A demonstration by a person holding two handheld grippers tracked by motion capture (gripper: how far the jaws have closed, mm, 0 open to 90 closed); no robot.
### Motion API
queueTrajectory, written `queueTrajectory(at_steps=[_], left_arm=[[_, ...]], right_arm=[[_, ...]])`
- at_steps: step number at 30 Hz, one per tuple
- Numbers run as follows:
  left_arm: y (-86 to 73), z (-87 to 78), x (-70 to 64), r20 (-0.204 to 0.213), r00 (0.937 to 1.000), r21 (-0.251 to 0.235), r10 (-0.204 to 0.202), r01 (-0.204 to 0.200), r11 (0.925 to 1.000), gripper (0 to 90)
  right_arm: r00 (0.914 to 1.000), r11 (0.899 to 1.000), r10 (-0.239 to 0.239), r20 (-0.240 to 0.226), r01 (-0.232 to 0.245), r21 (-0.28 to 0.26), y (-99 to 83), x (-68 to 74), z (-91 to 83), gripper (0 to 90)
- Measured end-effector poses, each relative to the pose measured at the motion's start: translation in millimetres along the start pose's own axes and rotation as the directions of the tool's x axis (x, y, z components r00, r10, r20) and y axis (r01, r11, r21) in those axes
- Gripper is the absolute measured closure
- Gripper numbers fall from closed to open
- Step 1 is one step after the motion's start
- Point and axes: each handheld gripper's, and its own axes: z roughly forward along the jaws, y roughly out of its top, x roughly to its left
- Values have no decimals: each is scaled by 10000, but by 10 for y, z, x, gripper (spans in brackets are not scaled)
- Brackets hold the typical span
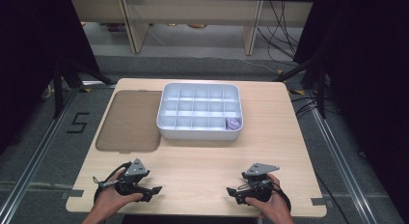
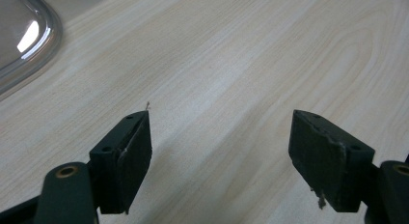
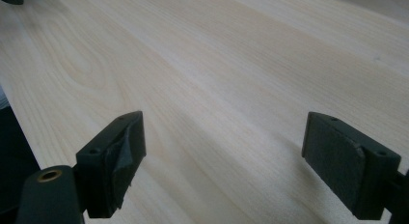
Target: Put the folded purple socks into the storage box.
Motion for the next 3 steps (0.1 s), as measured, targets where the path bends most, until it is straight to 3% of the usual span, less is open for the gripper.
queueTrajectory(at_steps=[3], left_arm=[[1, -1, 6, -95, 9999, 126, 72, -71, 9999, 230]], right_arm=[[9998, 10000, -11, -211, 11, -9, -1, -6, 7, 165]])
